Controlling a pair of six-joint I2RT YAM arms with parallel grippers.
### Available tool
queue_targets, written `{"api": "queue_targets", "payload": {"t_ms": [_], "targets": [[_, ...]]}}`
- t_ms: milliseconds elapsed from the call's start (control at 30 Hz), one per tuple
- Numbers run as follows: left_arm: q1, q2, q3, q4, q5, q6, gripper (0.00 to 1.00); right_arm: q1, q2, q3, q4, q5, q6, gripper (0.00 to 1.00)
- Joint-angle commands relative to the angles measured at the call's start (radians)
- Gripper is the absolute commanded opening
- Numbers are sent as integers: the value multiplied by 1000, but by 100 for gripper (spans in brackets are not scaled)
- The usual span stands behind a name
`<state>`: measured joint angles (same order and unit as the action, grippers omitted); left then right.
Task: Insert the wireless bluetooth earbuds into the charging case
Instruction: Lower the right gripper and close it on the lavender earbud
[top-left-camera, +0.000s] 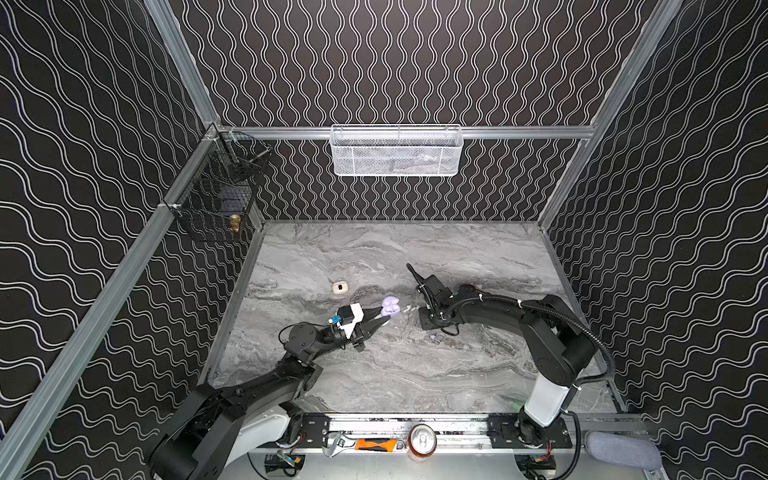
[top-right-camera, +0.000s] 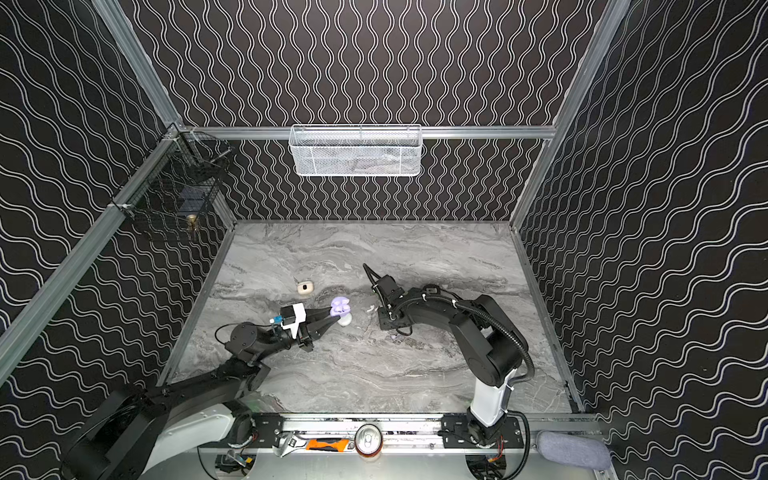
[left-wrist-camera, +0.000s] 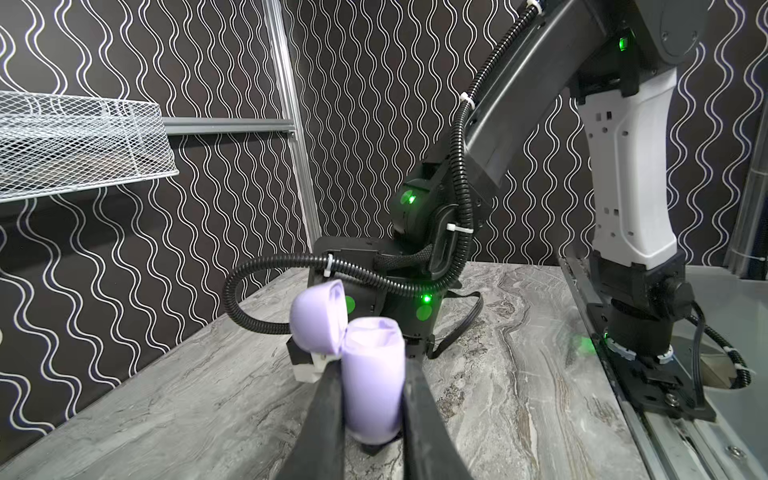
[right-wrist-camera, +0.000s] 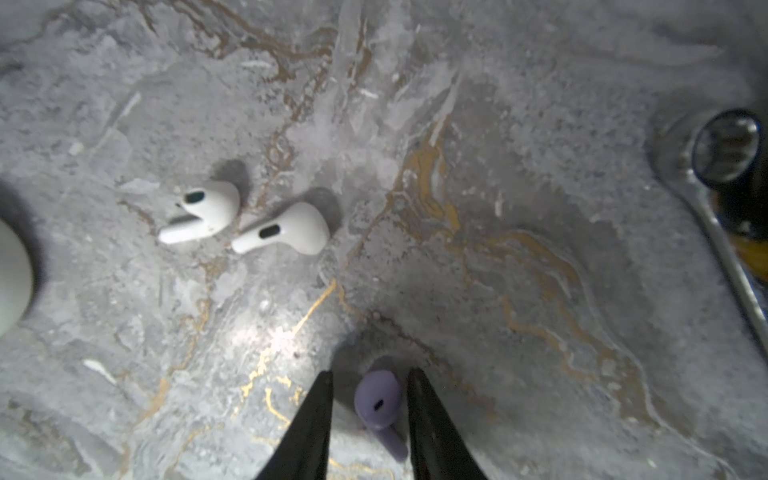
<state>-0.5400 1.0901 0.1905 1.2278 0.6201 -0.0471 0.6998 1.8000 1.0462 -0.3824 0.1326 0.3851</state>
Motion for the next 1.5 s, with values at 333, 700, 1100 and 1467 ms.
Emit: {"api": "queue_targets", "payload": {"t_ms": [333, 700, 1100, 1467], "targets": [[-9, -16, 3, -26, -7, 33, 0, 1, 11, -21, -26, -41, 26, 26], [-9, -6, 4, -7, 1, 29, 0, 1, 32, -9, -13, -52, 32, 23], [-10, -13, 4, -17, 1, 33, 0, 3, -6, -37, -15, -51, 33, 28], [-11, -15, 6, -21, 2, 33, 0, 20, -1, -41, -38, -49, 41, 29]]}}
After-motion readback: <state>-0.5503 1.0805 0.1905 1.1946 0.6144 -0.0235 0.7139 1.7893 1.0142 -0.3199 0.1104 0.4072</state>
